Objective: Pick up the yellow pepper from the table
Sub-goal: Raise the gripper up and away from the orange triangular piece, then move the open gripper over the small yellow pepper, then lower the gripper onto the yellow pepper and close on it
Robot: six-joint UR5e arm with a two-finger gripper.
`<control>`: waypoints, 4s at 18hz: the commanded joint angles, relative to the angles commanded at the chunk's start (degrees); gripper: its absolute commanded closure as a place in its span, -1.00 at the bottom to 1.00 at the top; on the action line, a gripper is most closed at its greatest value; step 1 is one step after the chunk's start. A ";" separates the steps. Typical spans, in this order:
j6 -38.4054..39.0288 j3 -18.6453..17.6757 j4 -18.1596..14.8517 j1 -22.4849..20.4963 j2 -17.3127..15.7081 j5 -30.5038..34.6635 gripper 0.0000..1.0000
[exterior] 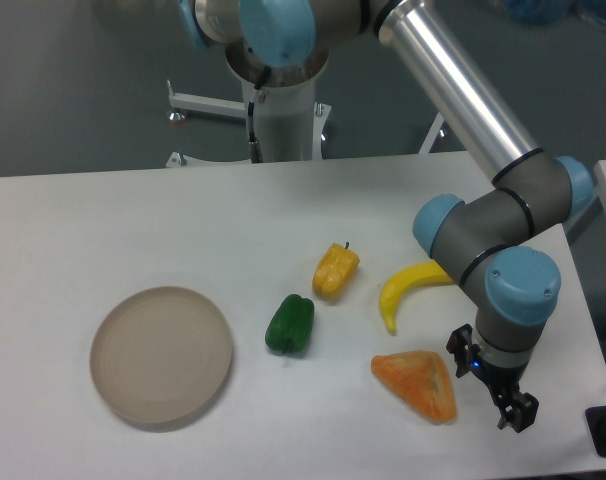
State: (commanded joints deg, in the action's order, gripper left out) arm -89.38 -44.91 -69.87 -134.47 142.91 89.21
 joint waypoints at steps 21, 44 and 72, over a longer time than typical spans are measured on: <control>8.60 -11.84 -8.17 1.59 -13.08 3.69 -1.00; 33.66 -45.34 -3.36 0.00 -32.77 -7.12 -1.00; 32.61 -54.84 7.82 4.57 -33.22 -2.46 -0.81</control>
State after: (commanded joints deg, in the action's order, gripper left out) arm -56.78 -99.76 -62.05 -129.90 109.69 86.75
